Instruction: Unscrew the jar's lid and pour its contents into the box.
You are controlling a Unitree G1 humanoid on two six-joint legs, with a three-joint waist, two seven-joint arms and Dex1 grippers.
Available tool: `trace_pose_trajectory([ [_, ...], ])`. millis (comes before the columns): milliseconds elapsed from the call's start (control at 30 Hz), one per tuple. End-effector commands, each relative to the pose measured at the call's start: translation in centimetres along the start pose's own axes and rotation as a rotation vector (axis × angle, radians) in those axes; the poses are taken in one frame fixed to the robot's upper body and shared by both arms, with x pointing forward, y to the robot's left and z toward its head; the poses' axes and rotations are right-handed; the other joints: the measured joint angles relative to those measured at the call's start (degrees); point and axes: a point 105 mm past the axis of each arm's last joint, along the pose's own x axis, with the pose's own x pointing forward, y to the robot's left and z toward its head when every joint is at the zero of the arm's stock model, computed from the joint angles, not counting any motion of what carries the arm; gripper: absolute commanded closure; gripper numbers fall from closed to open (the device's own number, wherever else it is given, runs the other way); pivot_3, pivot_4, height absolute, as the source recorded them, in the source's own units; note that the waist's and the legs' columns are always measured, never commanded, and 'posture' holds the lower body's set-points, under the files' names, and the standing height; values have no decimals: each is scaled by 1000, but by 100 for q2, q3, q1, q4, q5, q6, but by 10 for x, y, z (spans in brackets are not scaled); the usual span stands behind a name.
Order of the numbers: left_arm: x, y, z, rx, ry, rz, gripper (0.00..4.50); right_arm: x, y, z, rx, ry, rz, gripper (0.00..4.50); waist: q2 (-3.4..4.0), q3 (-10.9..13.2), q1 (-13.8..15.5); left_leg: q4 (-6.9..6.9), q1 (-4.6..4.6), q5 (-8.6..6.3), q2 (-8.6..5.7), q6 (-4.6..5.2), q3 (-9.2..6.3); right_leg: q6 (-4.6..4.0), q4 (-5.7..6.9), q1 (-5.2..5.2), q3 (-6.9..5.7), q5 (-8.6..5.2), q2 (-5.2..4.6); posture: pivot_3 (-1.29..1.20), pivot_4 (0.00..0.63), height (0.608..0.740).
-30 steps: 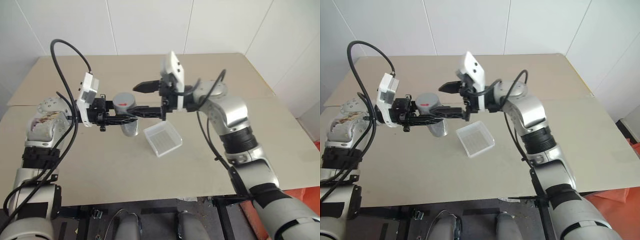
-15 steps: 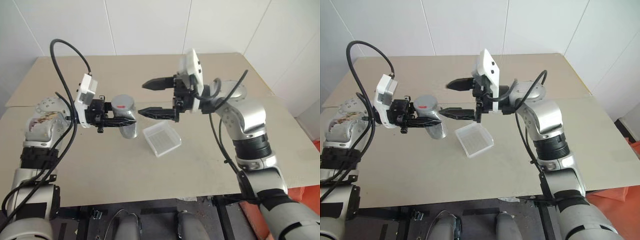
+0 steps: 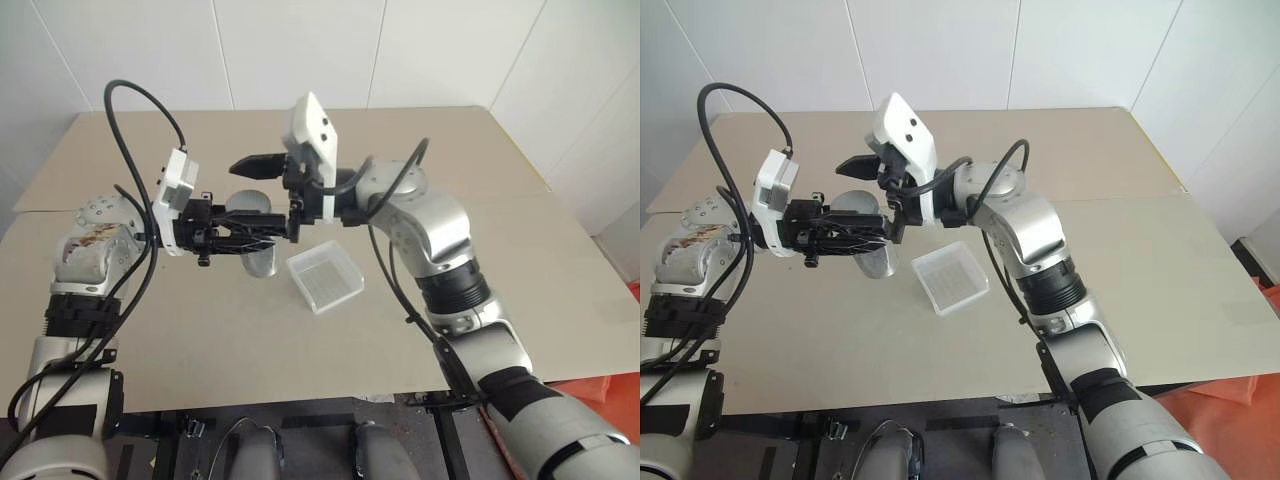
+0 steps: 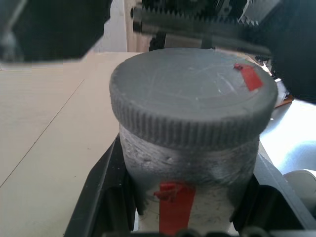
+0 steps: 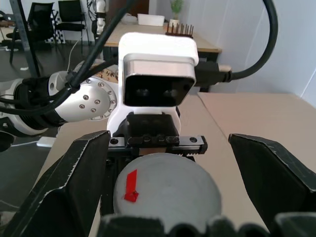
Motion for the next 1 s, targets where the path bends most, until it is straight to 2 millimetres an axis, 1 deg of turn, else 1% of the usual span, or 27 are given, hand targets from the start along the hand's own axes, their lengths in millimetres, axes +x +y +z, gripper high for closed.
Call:
trace_pose_trajectory([
  [33, -4, 1, 12, 54, -19, 16, 2518, 8, 1, 16, -66, -23, 4, 36, 0, 0, -2, 0, 0, 0, 0, 0, 0, 0, 0, 0, 0, 0, 0, 0, 150, 740],
  [167, -5, 0, 11, 53, -19, 19, 2518, 6, -7, 12, -53, -14, -29, 36, 0, 0, -4, 0, 0, 0, 0, 0, 0, 0, 0, 0, 0, 0, 0, 0, 150, 740],
  [300, -7, 0, 11, 52, -18, 20, 2518, -4, -14, 7, -54, -3, -58, 36, 1, 0, -3, 0, 0, 0, 0, 0, 0, 0, 0, 0, 0, 0, 0, 0, 150, 740],
  [400, -7, -1, 11, 52, -19, 20, 2518, -19, -21, 3, -54, 11, -86, 36, 1, 0, 1, 0, 0, 0, 0, 0, 0, 0, 0, 0, 0, 0, -1, 0, 150, 740],
  [600, -7, 0, 12, 52, -21, 17, 2518, -46, -27, -4, -56, 45, -130, 36, 0, 0, 2, 0, 0, 0, 0, 0, 0, 0, -1, 0, 0, 0, -1, 0, 150, 740],
  [733, -7, 0, 12, 52, -23, 14, 2518, -64, -32, -5, -56, 57, -168, 36, 0, 0, 2, 0, 0, 0, 0, 0, 0, 0, 0, 0, 0, 0, -1, 0, 150, 740],
  [867, -7, 0, 12, 53, -21, 8, 2518, -75, -33, -5, -62, 58, -183, 36, 0, 1, 15, -1, -1, 0, -1, 0, 0, 0, -3, 0, 0, 0, -2, 0, 150, 740],
  [1000, -7, 0, 13, 55, -18, 7, 2518, -82, -30, -6, -69, 58, -183, 36, 0, 1, -17, -1, 0, 0, -1, 0, 1, 0, -1, 0, 2, 0, 0, 0, 150, 740],
])
